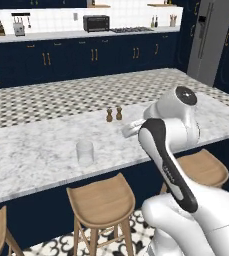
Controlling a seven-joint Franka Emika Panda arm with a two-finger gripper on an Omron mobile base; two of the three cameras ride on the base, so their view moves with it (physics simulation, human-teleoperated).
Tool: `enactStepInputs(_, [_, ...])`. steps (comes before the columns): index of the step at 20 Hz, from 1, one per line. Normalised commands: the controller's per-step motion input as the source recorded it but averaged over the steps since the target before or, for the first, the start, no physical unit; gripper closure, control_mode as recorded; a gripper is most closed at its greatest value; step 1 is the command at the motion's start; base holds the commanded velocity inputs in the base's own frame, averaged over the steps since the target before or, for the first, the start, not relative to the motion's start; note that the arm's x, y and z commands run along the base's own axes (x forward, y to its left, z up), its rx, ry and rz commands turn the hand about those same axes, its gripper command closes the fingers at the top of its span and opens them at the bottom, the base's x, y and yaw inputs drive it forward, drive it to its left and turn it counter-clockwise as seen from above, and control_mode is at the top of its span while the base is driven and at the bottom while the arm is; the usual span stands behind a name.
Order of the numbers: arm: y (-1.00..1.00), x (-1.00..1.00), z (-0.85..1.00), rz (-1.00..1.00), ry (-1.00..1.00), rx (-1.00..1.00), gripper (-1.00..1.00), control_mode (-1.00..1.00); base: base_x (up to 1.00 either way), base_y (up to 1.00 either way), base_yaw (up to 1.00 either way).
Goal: Take a straw from the drawer in front and place it inside the glass cup on the dining counter.
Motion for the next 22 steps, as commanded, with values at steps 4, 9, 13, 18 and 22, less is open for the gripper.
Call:
enactStepInputs(4, [0.0, 0.0, 0.33, 0.37, -0.18, 0.29, 1.0, -1.0, 0.0, 0.0, 0.0])
enactStepInputs(9, [0.05, 0.15, 0.3, 0.39, -0.12, 0.31, 1.0, -1.0, 0.0, 0.0, 0.0])
enactStepInputs(13, [0.33, 0.41, 0.1, 0.36, 0.0, 0.25, 1.0, -1.0, 0.0, 0.0, 0.0])
enactStepInputs(18, [0.74, 0.21, -0.01, 0.33, 0.0, 0.12, 1.0, -1.0, 0.0, 0.0, 0.0])
enactStepInputs(22, [0.69, 0.0, -0.12, 0.24, -0.02, 0.04, 1.0, -1.0, 0.0, 0.0, 0.0])
